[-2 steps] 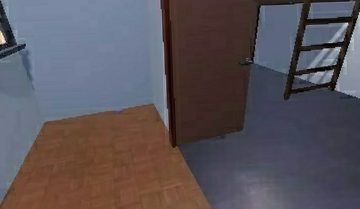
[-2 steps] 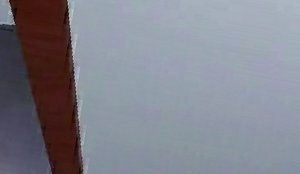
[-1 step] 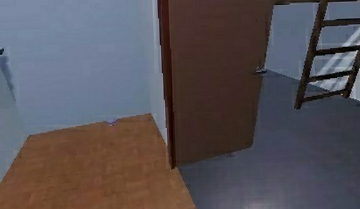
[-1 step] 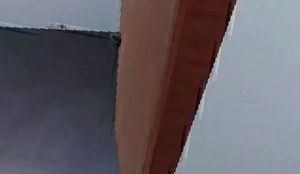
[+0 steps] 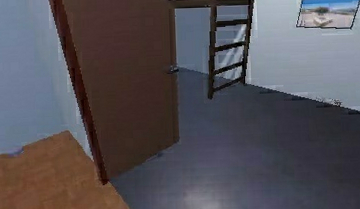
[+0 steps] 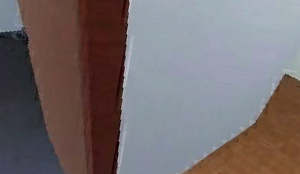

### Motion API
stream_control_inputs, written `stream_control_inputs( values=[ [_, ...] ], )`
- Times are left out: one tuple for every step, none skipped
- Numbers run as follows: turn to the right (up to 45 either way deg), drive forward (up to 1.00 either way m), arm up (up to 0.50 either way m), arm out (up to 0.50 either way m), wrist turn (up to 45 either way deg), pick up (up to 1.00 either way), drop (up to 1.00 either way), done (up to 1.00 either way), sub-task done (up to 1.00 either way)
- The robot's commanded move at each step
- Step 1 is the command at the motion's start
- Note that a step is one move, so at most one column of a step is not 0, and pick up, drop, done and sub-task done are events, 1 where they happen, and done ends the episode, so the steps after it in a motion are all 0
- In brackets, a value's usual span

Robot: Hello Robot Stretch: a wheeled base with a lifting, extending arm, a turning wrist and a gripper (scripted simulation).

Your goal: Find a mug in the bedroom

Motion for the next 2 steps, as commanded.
stream_control_inputs(
  values=[
    [0.0,0.35,0.0,0.0,0.0,0.0,0.0,0.0,0.0],
    [15.0,0.0,0.0,0.0,0.0,0.0,0.0,0.0,0.0]
  ],
)
